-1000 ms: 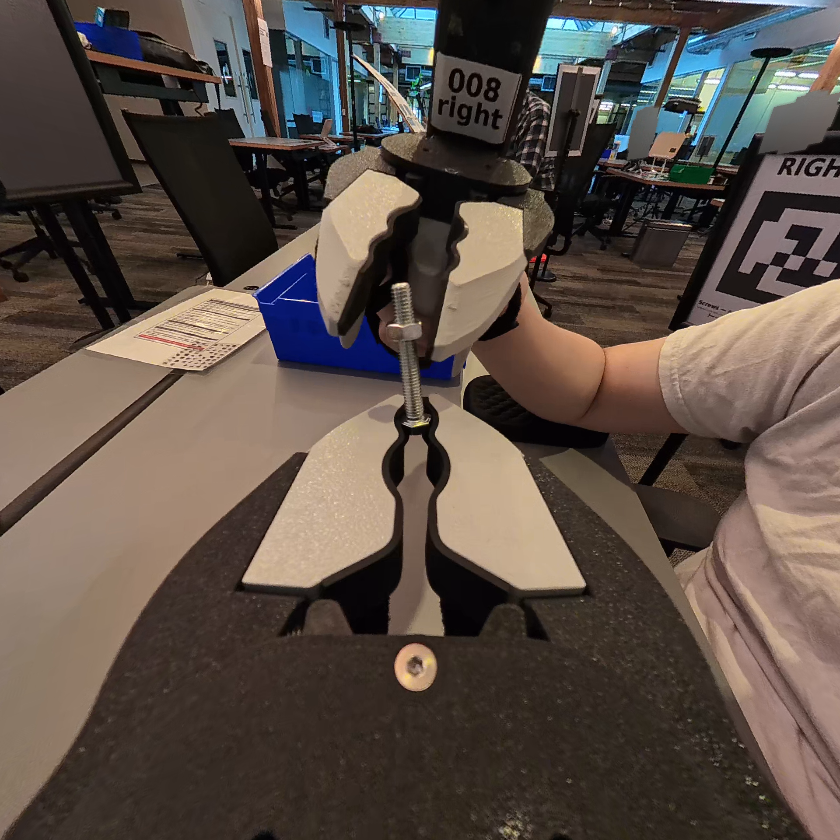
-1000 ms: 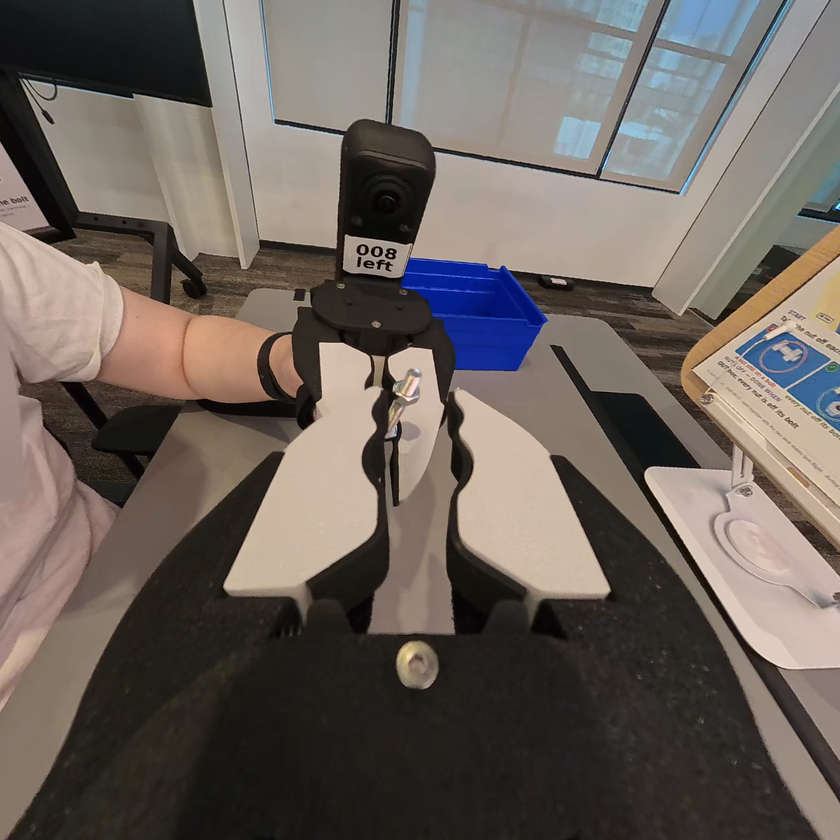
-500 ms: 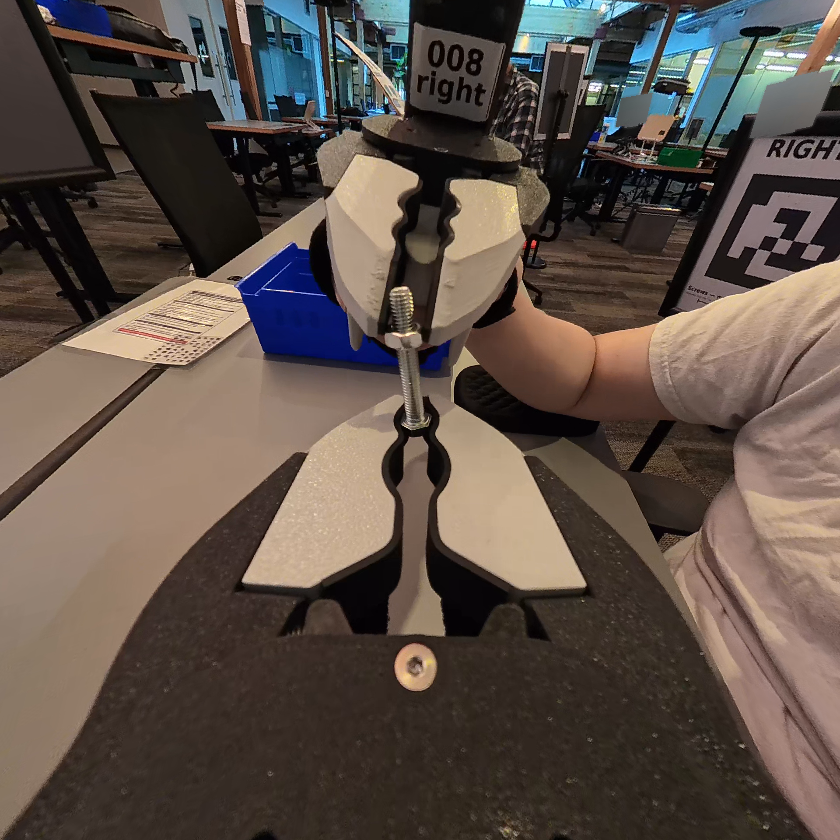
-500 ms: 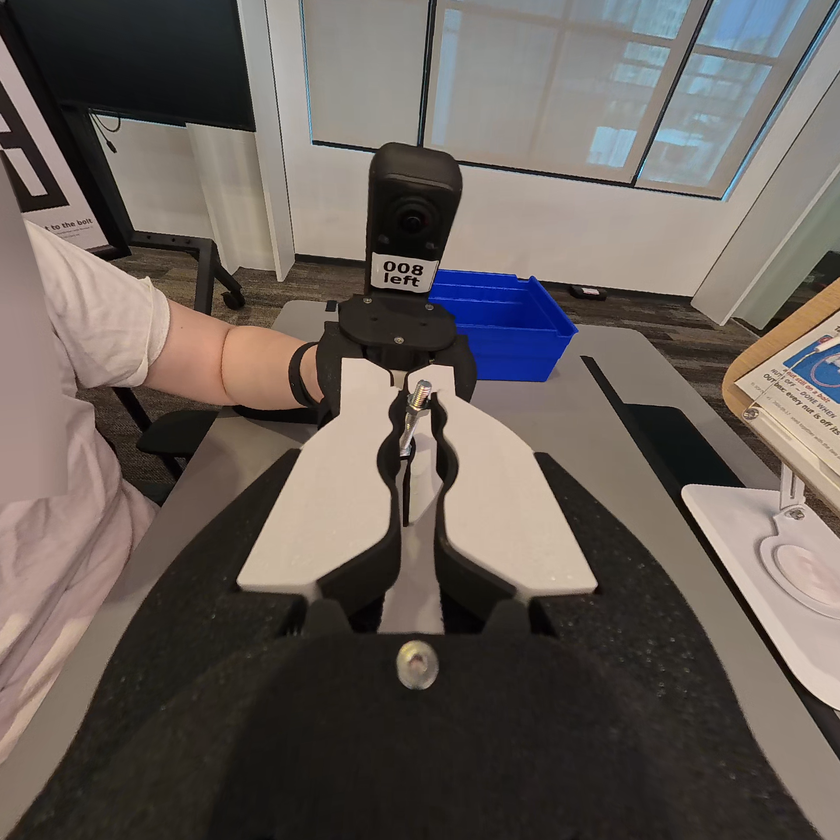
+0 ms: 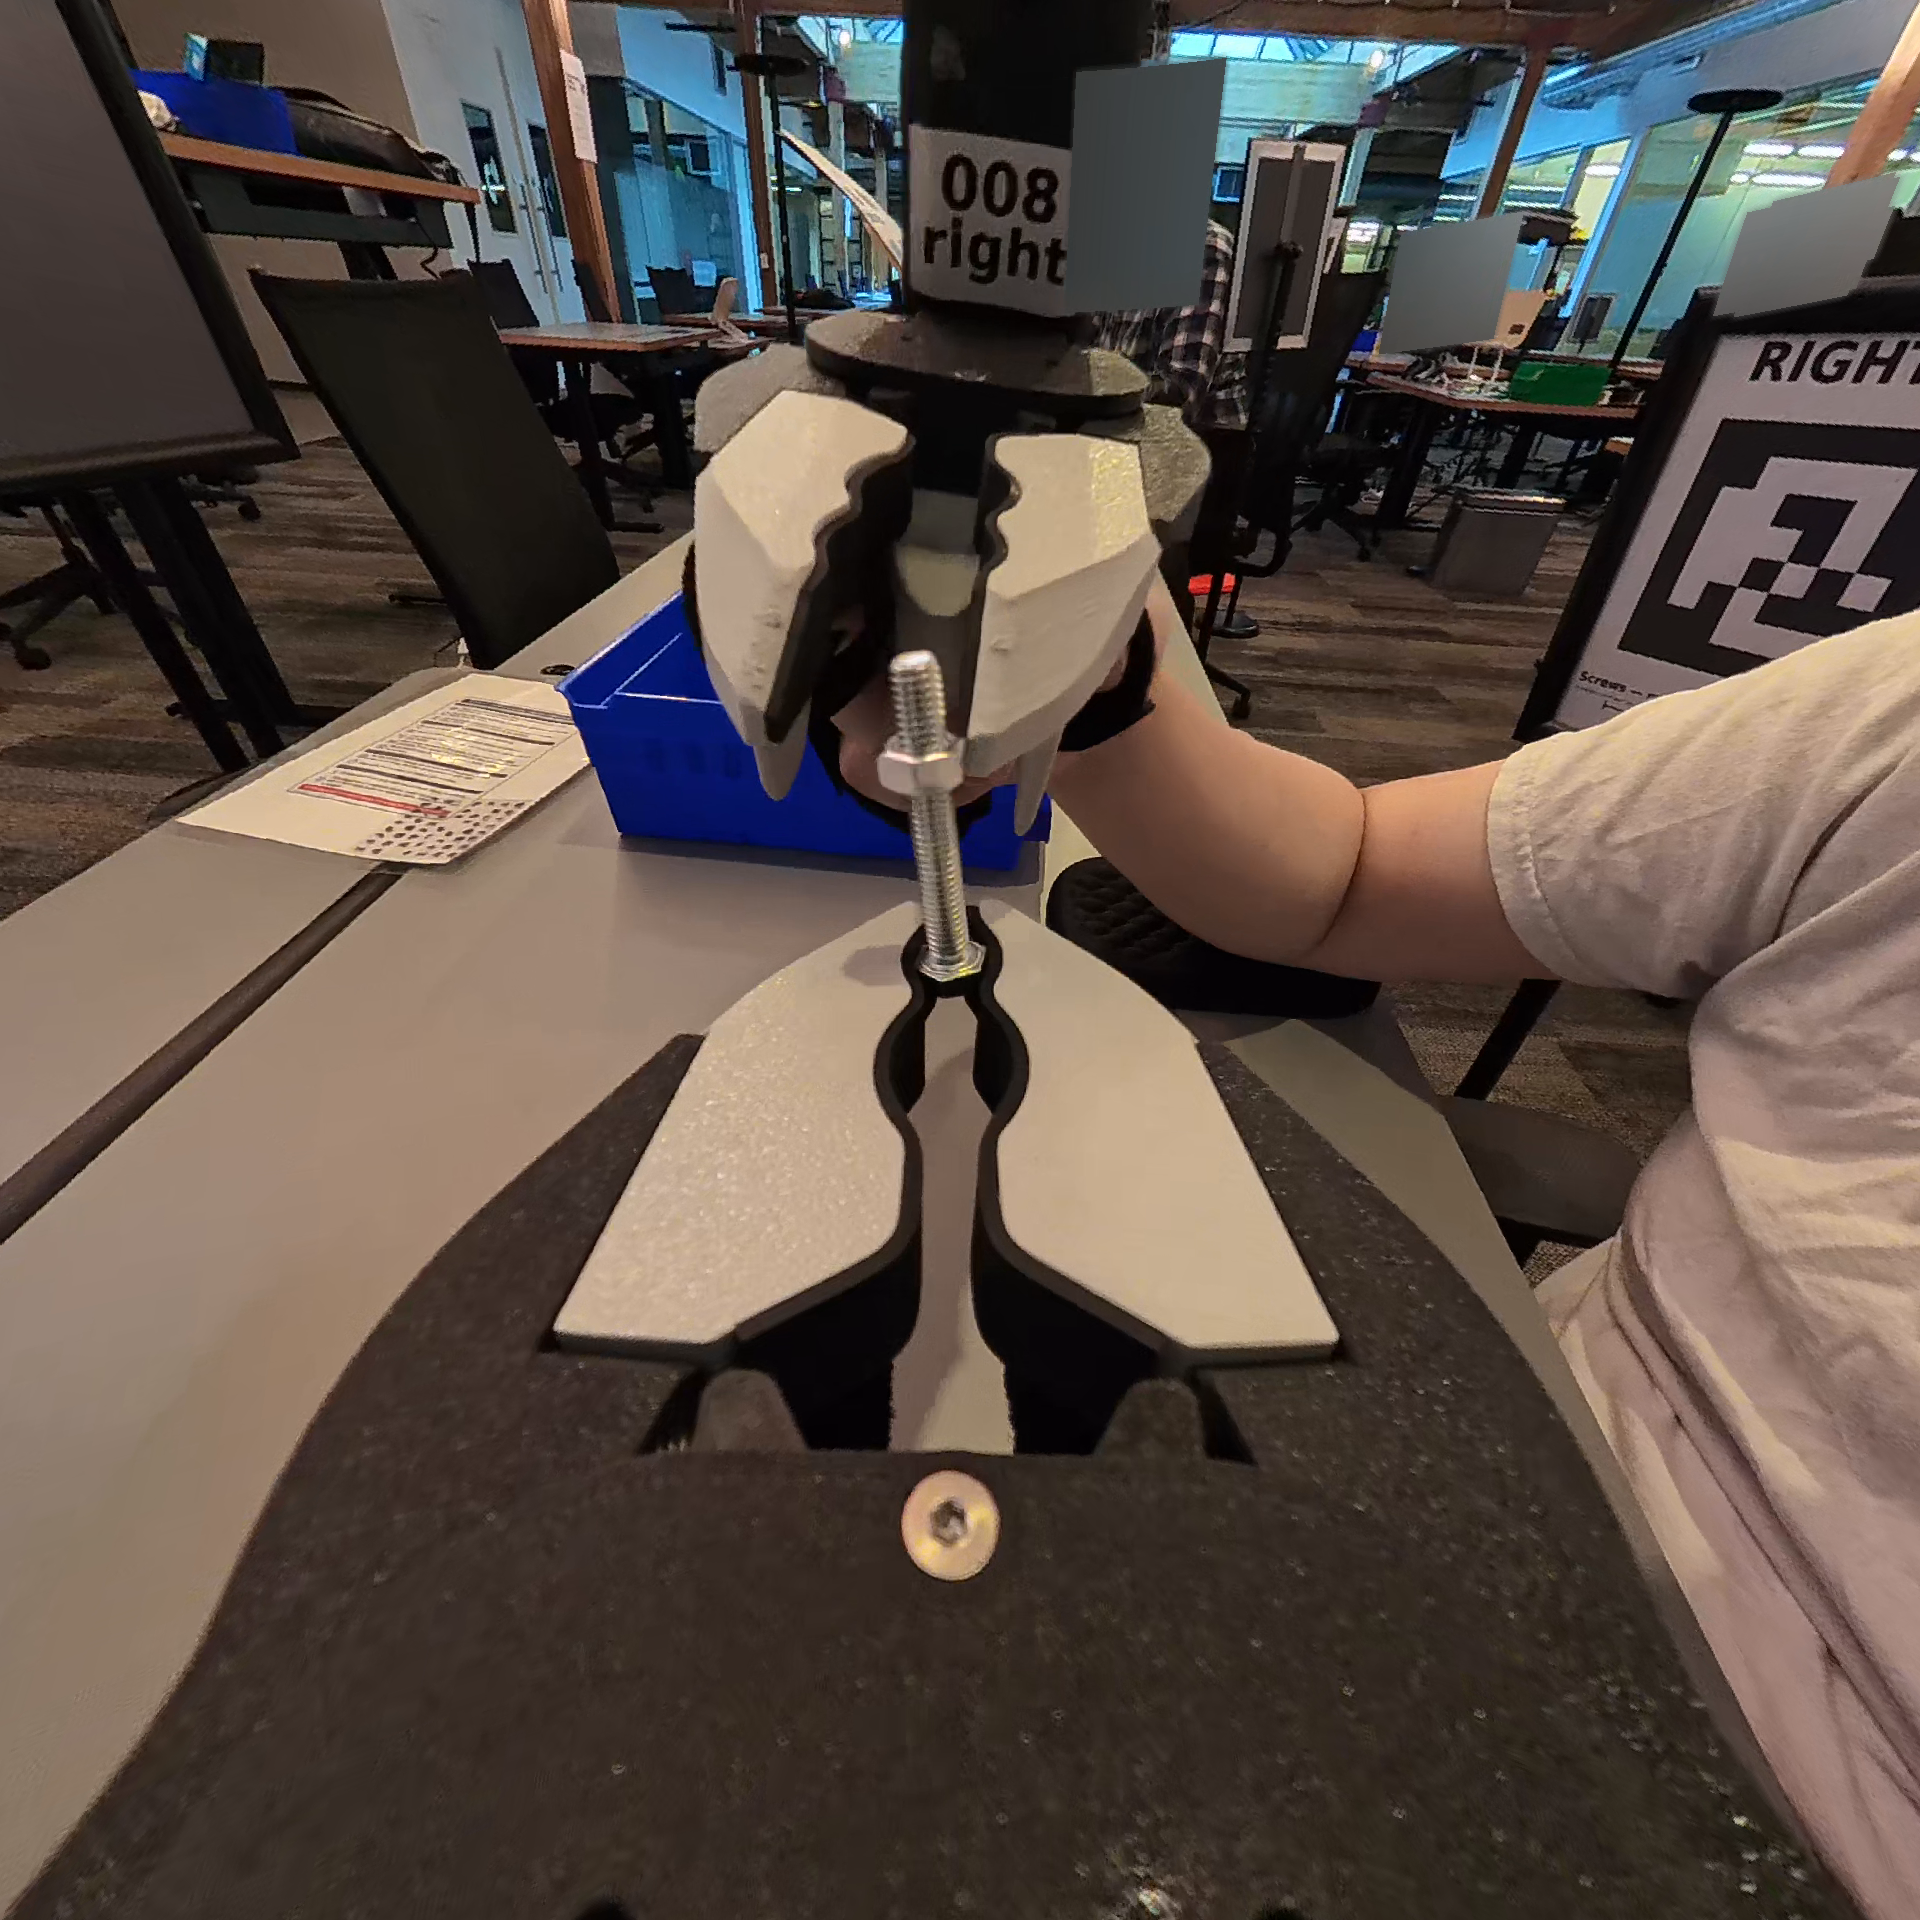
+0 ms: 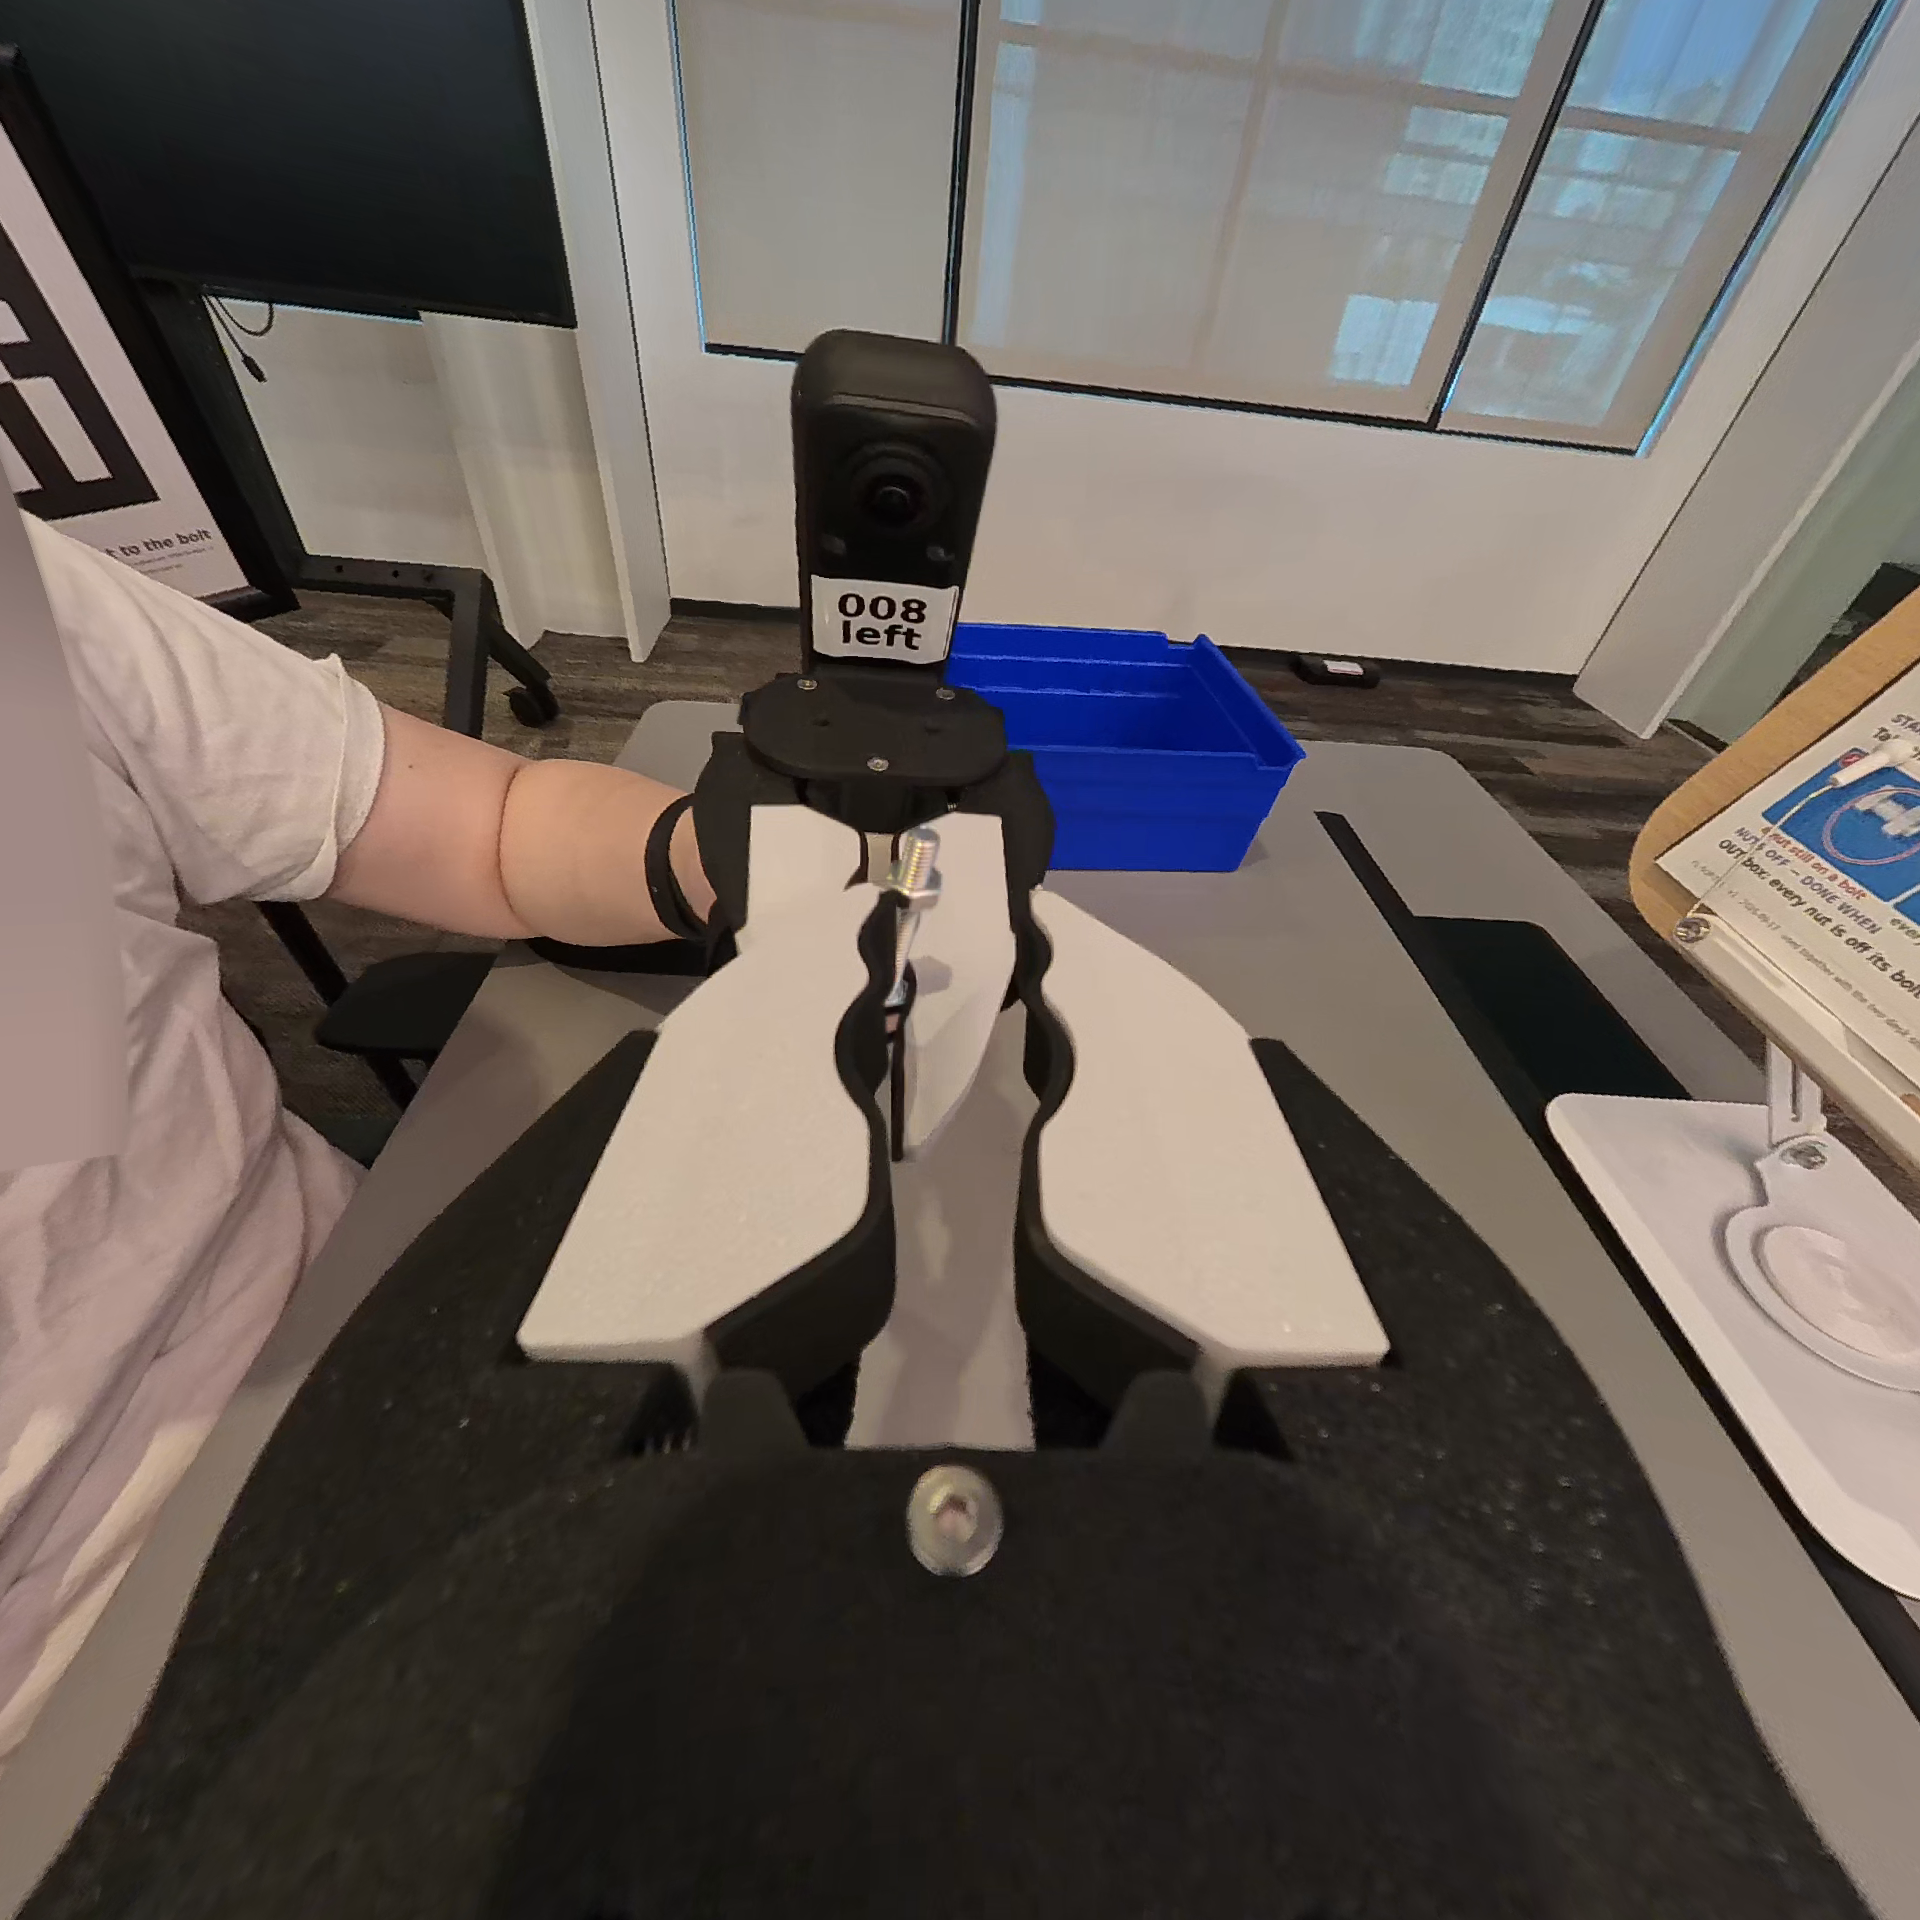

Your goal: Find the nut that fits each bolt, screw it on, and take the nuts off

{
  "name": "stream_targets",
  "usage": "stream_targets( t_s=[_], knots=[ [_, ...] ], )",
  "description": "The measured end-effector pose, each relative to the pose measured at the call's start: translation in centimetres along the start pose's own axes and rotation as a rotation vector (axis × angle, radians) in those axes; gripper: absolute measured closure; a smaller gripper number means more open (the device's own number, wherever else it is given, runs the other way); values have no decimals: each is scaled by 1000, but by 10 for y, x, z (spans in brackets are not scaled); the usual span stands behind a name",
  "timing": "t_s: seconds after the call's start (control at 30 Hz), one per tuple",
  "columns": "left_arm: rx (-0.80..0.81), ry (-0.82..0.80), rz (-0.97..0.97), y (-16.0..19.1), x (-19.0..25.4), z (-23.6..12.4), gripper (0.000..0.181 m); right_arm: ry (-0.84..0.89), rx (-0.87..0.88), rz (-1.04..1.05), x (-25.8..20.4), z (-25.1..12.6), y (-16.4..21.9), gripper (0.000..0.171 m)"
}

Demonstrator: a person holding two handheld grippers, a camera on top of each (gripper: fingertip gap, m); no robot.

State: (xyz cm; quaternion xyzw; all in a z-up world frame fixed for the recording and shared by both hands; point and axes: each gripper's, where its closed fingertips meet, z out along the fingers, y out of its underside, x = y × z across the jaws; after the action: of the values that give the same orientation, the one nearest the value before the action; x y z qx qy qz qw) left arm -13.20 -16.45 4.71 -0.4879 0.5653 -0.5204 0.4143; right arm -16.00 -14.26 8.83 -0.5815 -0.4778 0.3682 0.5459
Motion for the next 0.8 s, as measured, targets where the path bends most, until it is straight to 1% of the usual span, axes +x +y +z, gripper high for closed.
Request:
stream_targets(
  t_s=[0.1,0.2,0.33,0.57,0.7,0.8],
  knots=[
    [-3,4,2,0,1,0,178,8,6,7,3,-2,0,151],
    [-5,6,-1,1,1,1,178,-35,35,27,-4,0,-4,151],
    [-9,8,-5,2,2,2,178,-30,13,21,-3,4,1,150],
    [8,10,-12,-1,1,0,178,-51,29,50,4,-6,3,152],
    [4,13,-13,0,1,0,178,-103,70,74,-5,-3,-3,152],
    [4,20,-11,0,3,1,178,-91,61,53,-7,1,-3,151]
  ],
)
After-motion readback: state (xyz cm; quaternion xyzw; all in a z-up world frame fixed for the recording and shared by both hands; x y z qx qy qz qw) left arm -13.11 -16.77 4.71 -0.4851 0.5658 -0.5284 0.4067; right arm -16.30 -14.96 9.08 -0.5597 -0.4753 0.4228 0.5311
